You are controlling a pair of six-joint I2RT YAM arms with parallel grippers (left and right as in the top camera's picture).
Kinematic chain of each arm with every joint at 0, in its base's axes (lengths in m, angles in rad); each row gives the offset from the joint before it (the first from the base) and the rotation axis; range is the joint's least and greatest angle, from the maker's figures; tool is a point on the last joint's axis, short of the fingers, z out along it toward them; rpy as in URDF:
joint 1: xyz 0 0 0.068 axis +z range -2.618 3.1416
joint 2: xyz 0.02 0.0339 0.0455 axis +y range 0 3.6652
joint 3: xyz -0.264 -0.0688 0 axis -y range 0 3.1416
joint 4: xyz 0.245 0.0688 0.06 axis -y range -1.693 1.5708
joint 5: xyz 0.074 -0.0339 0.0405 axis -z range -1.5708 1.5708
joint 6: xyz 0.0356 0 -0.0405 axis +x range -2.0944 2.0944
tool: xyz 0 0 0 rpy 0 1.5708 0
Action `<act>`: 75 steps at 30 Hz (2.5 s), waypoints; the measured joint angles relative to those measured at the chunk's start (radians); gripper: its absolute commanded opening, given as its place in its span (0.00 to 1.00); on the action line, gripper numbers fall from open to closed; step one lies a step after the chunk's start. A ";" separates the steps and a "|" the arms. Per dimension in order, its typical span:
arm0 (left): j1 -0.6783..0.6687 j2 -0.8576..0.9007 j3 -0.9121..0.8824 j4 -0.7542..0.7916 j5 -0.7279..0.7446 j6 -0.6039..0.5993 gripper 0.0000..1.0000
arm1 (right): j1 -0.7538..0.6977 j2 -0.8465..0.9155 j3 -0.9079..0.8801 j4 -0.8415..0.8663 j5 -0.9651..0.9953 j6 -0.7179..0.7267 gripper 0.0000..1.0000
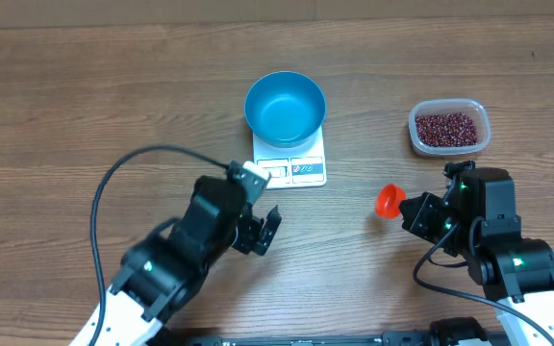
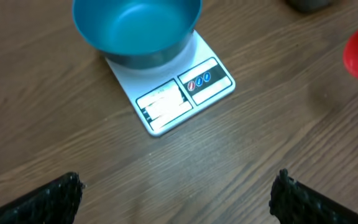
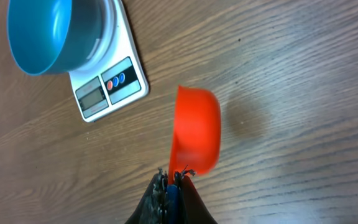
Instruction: Scoop item into bowl and weigh 150g on scale
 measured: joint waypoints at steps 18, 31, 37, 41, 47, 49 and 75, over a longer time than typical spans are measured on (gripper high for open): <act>0.000 -0.120 -0.095 0.103 -0.008 -0.002 1.00 | 0.000 0.000 0.000 0.002 -0.012 -0.001 0.04; 0.000 -0.120 -0.095 0.102 -0.008 -0.002 1.00 | 0.000 0.000 0.000 0.004 -0.018 -0.002 0.04; 0.000 -0.120 -0.095 0.096 -0.008 -0.002 0.99 | 0.000 0.000 0.000 0.002 -0.019 -0.005 0.04; 0.000 -0.120 -0.095 0.095 -0.008 -0.002 0.99 | 0.000 0.000 0.000 0.010 -0.019 -0.005 0.04; 0.000 -0.120 -0.095 0.095 -0.008 -0.002 1.00 | 0.000 0.000 0.000 0.018 -0.019 -0.005 0.04; 0.000 -0.120 -0.095 0.095 -0.008 -0.002 0.99 | 0.000 0.000 0.000 0.018 -0.019 -0.006 0.04; 0.000 -0.120 -0.095 0.092 -0.008 -0.002 0.99 | 0.000 0.000 0.201 -0.022 0.063 -0.241 0.04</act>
